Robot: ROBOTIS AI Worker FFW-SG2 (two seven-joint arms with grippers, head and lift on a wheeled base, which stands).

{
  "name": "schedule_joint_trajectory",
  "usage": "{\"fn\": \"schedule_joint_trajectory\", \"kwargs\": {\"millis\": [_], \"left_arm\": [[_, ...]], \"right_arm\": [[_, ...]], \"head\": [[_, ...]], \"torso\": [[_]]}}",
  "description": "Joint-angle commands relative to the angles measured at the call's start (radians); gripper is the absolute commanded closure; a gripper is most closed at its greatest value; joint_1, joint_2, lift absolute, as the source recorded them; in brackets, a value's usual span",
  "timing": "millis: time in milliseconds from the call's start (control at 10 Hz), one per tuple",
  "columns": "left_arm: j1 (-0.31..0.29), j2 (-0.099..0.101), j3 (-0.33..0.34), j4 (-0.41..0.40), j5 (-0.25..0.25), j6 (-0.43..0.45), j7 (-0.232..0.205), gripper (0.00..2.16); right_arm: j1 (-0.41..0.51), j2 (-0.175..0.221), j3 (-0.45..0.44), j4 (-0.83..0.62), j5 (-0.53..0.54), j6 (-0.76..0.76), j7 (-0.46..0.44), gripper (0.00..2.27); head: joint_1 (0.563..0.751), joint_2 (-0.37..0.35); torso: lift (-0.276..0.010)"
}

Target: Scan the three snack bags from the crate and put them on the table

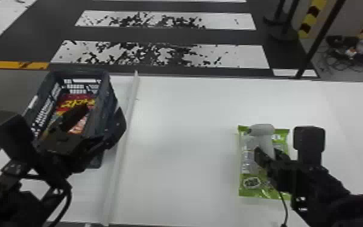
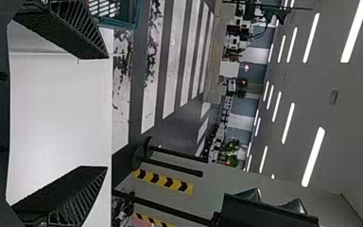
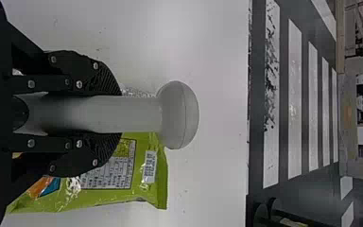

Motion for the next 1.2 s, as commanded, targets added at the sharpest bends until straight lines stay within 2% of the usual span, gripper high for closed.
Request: {"fn": "schedule_joint_trajectory", "kwargs": {"millis": [0,300,600,800,1100], "left_arm": [[0.001,0.000,0.001,-0.001,0.003,0.000,-0.004,0.03],[0.007,-0.001,0.014,0.002,0.005,0.000,-0.016,0.03],[0.006,0.000,0.018,0.005,0.008,-0.003,-0.016,0.03],[-0.001,-0.001,0.015,0.003,0.008,0.000,-0.016,0.03],[0.001,-0.003,0.011,-0.001,0.008,0.000,-0.020,0.03]], "right_arm": [[-0.019,-0.002,0.003,0.036,0.021,0.003,0.000,2.22],[-0.045,0.000,0.037,0.074,0.039,0.003,-0.001,2.22],[-0.053,-0.002,0.054,0.072,0.051,-0.006,-0.020,2.22],[-0.019,-0.008,-0.004,-0.018,0.018,0.000,-0.018,2.22],[-0.005,-0.040,-0.194,-0.027,-0.085,0.012,0.005,2.22]], "head": [[0.695,0.003],[0.695,-0.006],[0.695,0.017],[0.695,0.018],[0.695,-0.052]], "torso": [[-0.094],[-0.094],[-0.094],[-0.094],[-0.094]]}}
